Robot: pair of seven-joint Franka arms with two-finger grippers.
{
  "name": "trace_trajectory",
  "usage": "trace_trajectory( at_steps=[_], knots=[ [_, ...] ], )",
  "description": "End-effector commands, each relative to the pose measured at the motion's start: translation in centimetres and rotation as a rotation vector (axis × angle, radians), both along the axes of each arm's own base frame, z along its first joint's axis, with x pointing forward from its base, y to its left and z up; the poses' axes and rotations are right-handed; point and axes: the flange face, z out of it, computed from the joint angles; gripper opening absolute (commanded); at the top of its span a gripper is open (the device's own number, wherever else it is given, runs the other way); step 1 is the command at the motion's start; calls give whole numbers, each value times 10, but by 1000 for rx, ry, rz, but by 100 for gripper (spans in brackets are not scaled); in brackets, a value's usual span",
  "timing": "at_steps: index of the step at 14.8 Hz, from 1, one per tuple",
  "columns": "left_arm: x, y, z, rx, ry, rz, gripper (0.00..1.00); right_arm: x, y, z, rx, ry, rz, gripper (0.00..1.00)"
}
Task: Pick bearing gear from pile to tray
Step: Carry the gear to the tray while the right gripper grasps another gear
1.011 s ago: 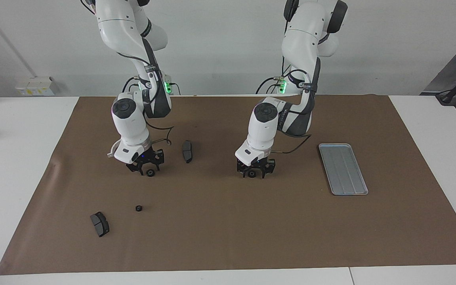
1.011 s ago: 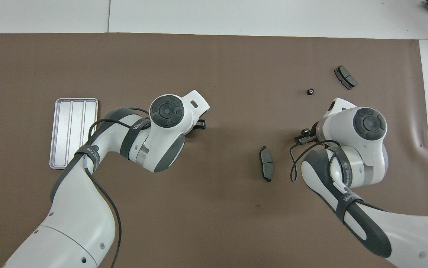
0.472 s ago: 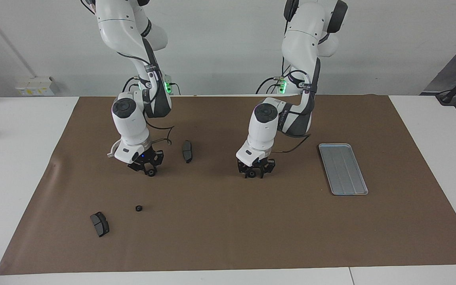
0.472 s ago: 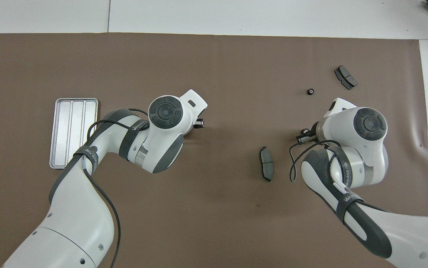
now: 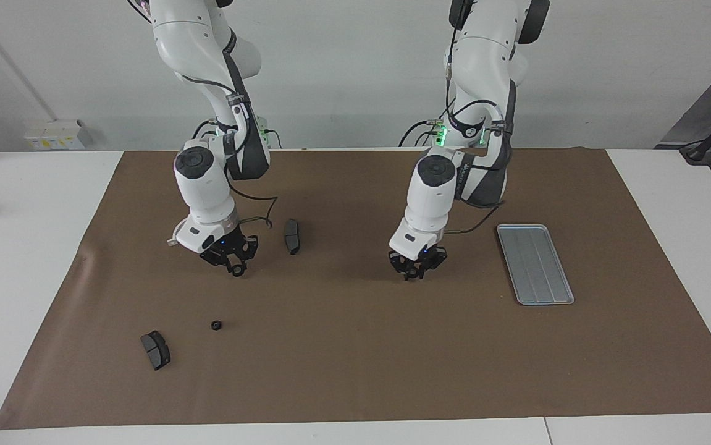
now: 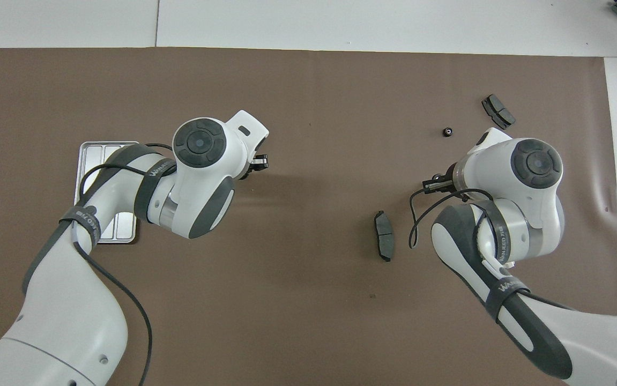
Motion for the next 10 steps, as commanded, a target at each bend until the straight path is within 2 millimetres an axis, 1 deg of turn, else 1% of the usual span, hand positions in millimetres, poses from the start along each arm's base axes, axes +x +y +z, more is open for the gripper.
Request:
trace_trajectory(
  at_steps=[1,2,3,5,6,7,8,9,10],
  knots=[
    [6,64,19,22,-1,17,0,13,44,52,51,21,-83,0],
    [11,87,24,27,-6,7,0,14,71,66,75,17,-124,0],
    [18,111,28,30,-11,10,0,13,96,71,88,-2,-143,0],
    [28,156,28,41,-7,11,0,11,141,78,117,-42,-160,0],
    [32,178,27,46,-4,8,0,10,167,74,126,-41,-185,0],
    [33,197,22,52,6,7,0,7,202,73,140,-43,-216,0],
    [34,212,20,54,3,1,0,6,230,70,152,-45,-249,0],
    [35,225,18,57,4,0,0,12,245,68,161,-53,-271,0],
    [36,245,17,61,1,-4,0,14,264,61,164,-54,-286,0]
  ],
)
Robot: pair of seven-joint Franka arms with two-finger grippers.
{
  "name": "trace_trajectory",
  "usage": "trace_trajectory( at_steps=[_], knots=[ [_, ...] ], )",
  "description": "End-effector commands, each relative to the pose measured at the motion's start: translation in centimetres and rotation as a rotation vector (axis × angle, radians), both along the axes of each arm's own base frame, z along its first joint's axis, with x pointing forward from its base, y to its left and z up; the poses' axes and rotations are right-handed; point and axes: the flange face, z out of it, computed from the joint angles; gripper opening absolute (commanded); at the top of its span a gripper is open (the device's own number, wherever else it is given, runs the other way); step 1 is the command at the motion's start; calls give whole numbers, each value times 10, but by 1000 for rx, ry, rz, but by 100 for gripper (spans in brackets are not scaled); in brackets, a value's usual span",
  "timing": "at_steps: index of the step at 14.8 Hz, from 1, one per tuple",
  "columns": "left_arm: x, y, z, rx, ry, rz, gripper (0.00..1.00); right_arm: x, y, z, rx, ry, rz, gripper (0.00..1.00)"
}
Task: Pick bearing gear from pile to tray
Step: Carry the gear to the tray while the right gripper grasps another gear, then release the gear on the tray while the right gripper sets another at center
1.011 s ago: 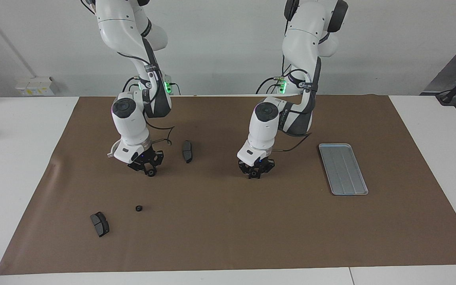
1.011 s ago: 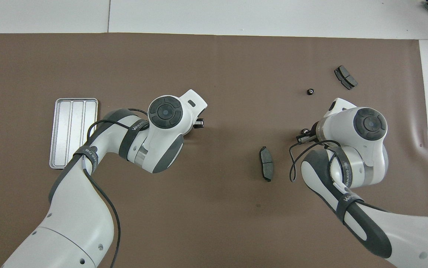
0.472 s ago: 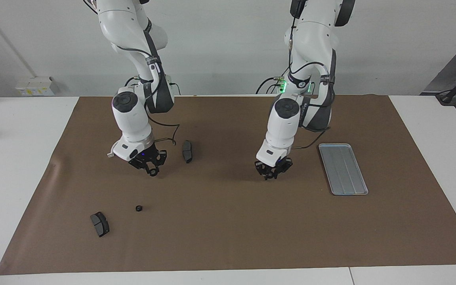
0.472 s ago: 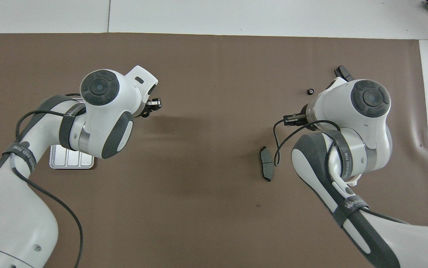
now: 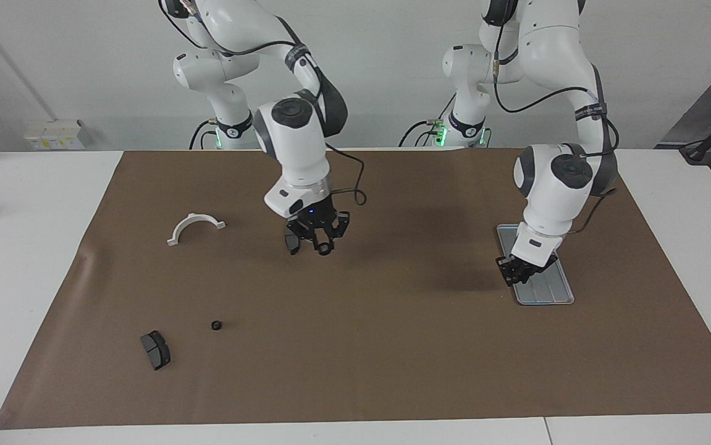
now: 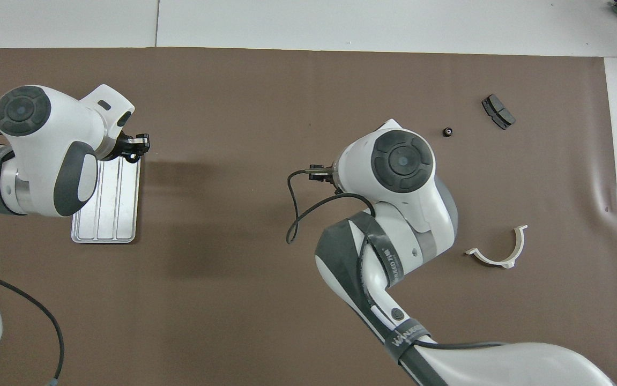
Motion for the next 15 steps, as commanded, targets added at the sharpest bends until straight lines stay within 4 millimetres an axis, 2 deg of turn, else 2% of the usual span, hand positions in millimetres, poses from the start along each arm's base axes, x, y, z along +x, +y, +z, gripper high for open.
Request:
trace_trajectory(
  at_steps=[1,2,3,4,7,8,10,11,12,13,14,15],
  knots=[
    [-6,32,1,18,-15,-47,0,14,52,-29,15,12,-64,0],
    [-7,31,-3,17,-22,-56,0,4,78,-48,17,20,-77,0],
    [-6,32,-11,15,-43,-59,0,-1,101,-54,61,-16,-92,0],
    [-7,32,-20,11,-78,-61,0,-5,113,-64,77,-31,-100,0],
    [-4,31,-40,8,-100,-67,0,-11,119,-88,62,-23,-94,2],
    [-4,38,-41,11,-96,-72,0,-12,118,-92,65,-27,-93,8],
    [-5,45,-44,16,-86,-84,0,-15,114,-102,67,-33,-86,30],
    [-9,46,-48,16,-77,-85,0,-17,114,-106,71,-36,-86,54],
    [-10,46,-49,16,-79,-85,0,-18,113,-106,65,-31,-88,100],
    [-10,46,-49,16,-79,-85,0,-17,113,-102,46,-47,-69,100],
    [-10,45,-49,16,-78,-87,20,-12,108,-96,7,-77,-39,100],
    [-10,43,-49,15,-78,-90,87,-5,98,-83,-11,-105,-33,100]
  ],
)
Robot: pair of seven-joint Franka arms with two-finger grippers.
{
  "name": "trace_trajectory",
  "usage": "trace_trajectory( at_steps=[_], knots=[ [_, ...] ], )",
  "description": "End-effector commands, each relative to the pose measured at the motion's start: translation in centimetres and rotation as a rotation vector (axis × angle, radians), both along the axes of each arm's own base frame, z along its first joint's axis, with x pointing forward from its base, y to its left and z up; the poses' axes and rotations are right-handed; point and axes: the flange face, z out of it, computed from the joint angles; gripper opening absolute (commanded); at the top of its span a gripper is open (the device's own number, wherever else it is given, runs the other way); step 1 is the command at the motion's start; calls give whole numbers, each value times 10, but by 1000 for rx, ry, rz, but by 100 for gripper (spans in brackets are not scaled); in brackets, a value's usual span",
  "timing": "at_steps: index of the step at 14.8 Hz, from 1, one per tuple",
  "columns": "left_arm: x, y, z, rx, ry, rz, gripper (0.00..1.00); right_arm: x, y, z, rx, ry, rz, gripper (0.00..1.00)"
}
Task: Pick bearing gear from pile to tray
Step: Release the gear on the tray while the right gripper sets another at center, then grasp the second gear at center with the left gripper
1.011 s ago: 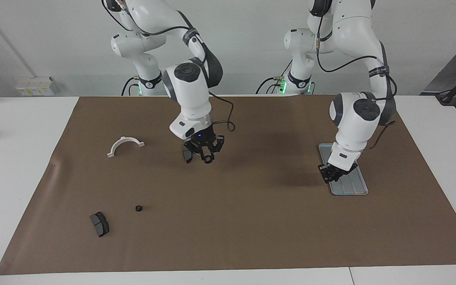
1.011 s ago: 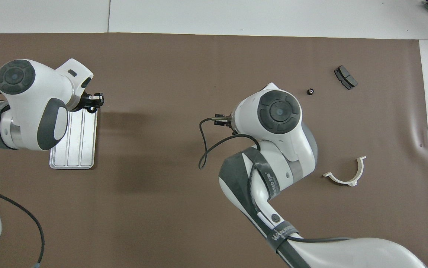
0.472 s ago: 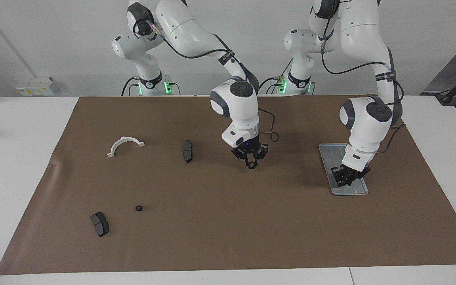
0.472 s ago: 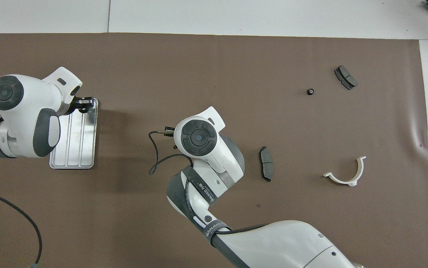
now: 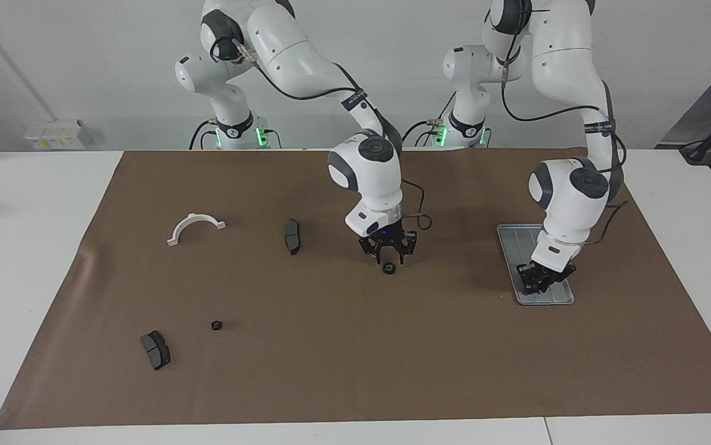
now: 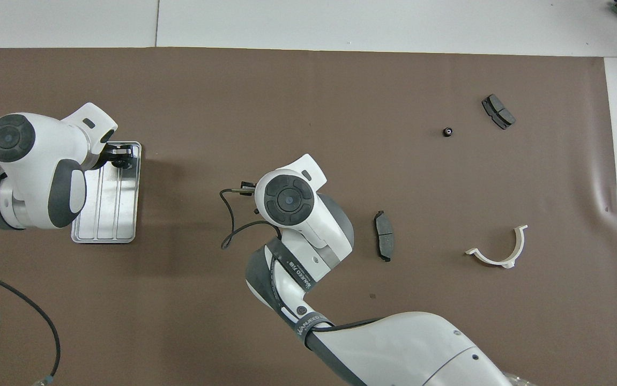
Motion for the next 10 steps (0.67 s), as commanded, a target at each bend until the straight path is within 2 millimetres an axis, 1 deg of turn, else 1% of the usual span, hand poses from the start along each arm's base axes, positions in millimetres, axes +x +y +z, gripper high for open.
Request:
trace_trajectory(
  at_steps=[1,2,3,4,5,6,7,9,10],
  knots=[
    [-3,-2,4,10,-14,-24,100,16,-29,34,-33,-52,0,100],
    [-3,-4,8,11,-19,-27,100,24,-44,48,-39,-52,-15,100],
    [-3,-4,19,9,-36,-25,100,31,-64,63,-51,-49,-16,100],
    [-4,-7,35,8,-47,-26,100,42,-89,76,-72,-44,-1,100],
    [-7,-10,52,9,-49,-26,100,51,-112,85,-92,-30,19,100],
    [-12,-20,65,9,-40,-39,100,59,-135,89,-116,-10,48,100],
    [-15,-43,75,13,-28,-75,100,68,-158,88,-141,12,82,100],
    [-12,-72,87,7,-29,-86,100,86,-209,85,-162,33,154,100],
    [-14,-95,90,-1,-33,-92,100,94,-230,84,-164,39,198,100]
  ],
)
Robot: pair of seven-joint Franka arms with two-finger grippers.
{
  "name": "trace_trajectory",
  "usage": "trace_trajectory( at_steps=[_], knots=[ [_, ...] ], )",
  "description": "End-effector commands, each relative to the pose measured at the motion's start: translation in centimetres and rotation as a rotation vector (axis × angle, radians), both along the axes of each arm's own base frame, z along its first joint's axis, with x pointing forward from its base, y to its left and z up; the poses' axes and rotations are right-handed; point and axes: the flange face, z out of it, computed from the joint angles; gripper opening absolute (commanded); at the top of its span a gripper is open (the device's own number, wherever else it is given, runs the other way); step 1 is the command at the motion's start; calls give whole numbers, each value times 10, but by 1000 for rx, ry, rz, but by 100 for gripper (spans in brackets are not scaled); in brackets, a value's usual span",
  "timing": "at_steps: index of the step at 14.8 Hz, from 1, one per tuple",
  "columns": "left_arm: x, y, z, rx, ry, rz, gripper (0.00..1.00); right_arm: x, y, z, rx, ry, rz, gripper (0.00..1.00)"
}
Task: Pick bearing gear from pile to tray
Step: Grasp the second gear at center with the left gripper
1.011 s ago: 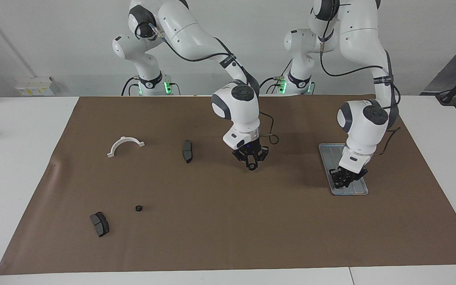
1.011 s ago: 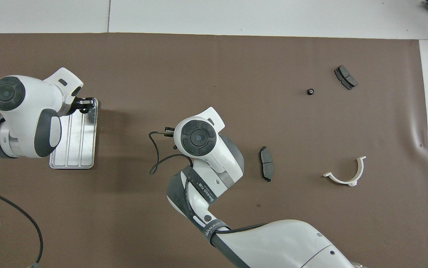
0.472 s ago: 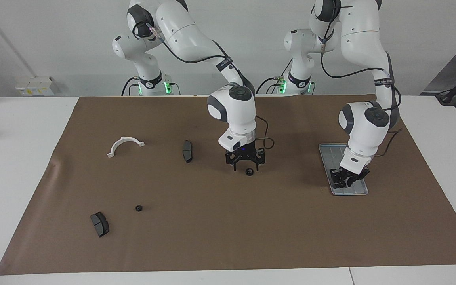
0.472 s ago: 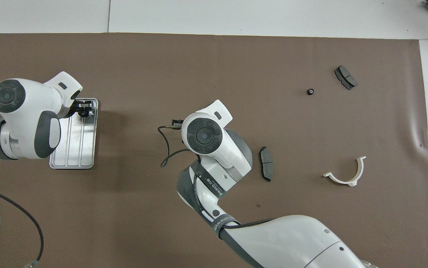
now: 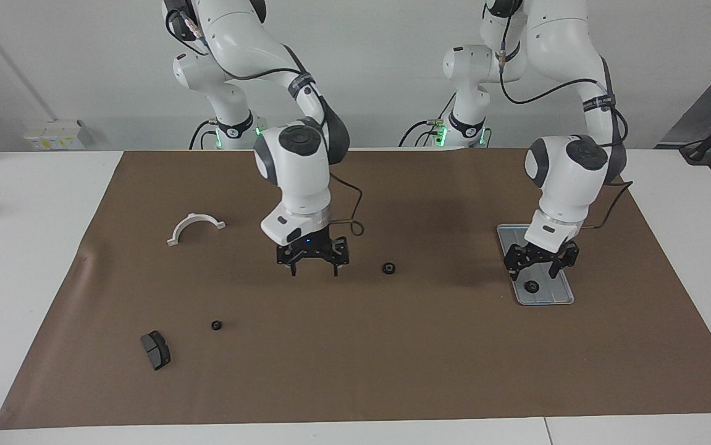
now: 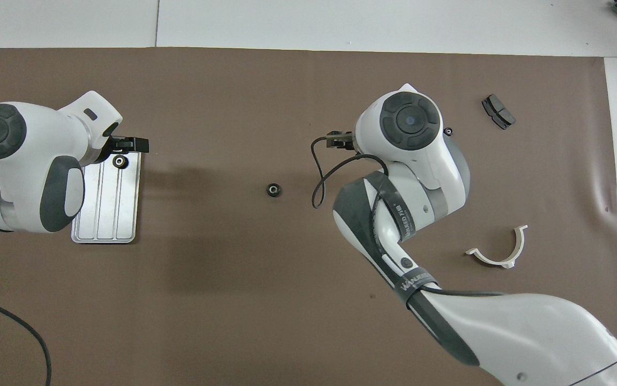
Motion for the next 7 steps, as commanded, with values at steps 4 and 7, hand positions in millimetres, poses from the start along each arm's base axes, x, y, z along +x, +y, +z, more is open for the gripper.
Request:
trace_trajectory(
  at_steps=[4,7],
  knots=[
    [-26,-127,6,-22,20,-5,100,28,-110,-34,-23,77,223,100],
    [-40,-189,-13,-19,36,-9,100,47,-173,-66,-33,100,309,100]
  ],
)
